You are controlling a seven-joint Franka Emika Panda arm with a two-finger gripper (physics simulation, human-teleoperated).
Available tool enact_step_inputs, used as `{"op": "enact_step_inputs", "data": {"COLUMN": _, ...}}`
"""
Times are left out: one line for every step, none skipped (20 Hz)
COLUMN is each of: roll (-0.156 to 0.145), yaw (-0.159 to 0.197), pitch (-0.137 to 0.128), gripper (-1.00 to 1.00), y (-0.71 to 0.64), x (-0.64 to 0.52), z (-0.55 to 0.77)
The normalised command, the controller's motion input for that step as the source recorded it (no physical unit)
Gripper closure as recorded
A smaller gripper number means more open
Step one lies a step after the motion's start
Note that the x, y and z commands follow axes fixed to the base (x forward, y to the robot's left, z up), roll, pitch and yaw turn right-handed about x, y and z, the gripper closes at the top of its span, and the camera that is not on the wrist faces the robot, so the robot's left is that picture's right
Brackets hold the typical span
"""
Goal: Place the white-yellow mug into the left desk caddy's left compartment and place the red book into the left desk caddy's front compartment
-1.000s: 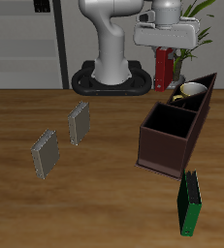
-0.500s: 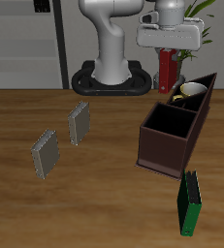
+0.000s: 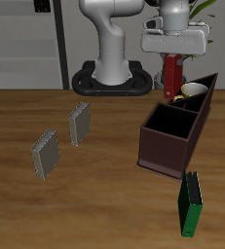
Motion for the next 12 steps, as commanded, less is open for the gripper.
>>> {"op": "enact_step_inputs", "data": {"roll": -0.008, "yaw": -0.007, "pitch": 0.003, "gripper": 1.00, "y": -0.03, "x": 0.11, "z": -0.04}}
{"op": "enact_step_inputs", "data": {"roll": -0.015, "yaw": -0.049, "pitch": 0.026, "gripper": 1.00, "y": -0.07, "x": 0.08, "z": -0.13}}
{"op": "enact_step_inputs", "data": {"roll": 0.001, "yaw": -0.014, "pitch": 0.001, "gripper": 1.00, "y": -0.06, "x": 0.06, "z": -0.09}}
{"op": "enact_step_inputs", "data": {"roll": 0.007, "yaw": -0.054, "pitch": 0.049, "gripper": 1.00, "y": -0.03, "x": -0.02, "z": -0.15}}
{"op": "enact_step_inputs", "data": {"roll": 0.004, "yaw": -0.038, "pitch": 0.017, "gripper": 1.00, "y": -0.06, "x": 0.02, "z": -0.09}}
{"op": "enact_step_inputs", "data": {"roll": 0.011, "yaw": -0.015, "pitch": -0.006, "gripper": 1.00, "y": 0.03, "x": -0.09, "z": -0.07}}
{"op": "enact_step_inputs", "data": {"roll": 0.027, "yaw": -0.084, "pitch": 0.057, "gripper": 1.00, "y": -0.04, "x": 0.04, "z": -0.23}}
{"op": "enact_step_inputs", "data": {"roll": -0.001, "yaw": 0.009, "pitch": -0.025, "gripper": 1.00, "y": 0.06, "x": -0.12, "z": -0.06}}
{"op": "enact_step_inputs", "data": {"roll": 0.070, "yaw": -0.135, "pitch": 0.075, "gripper": 1.00, "y": 0.00, "x": 0.02, "z": -0.52}}
{"op": "enact_step_inputs", "data": {"roll": 0.023, "yaw": -0.001, "pitch": -0.004, "gripper": 1.00, "y": 0.13, "x": -0.13, "z": -0.08}}
{"op": "enact_step_inputs", "data": {"roll": -0.018, "yaw": 0.038, "pitch": -0.034, "gripper": 1.00, "y": 0.06, "x": -0.02, "z": -0.08}}
{"op": "enact_step_inputs", "data": {"roll": 0.080, "yaw": -0.072, "pitch": 0.078, "gripper": 1.00, "y": 0.16, "x": -0.04, "z": -0.17}}
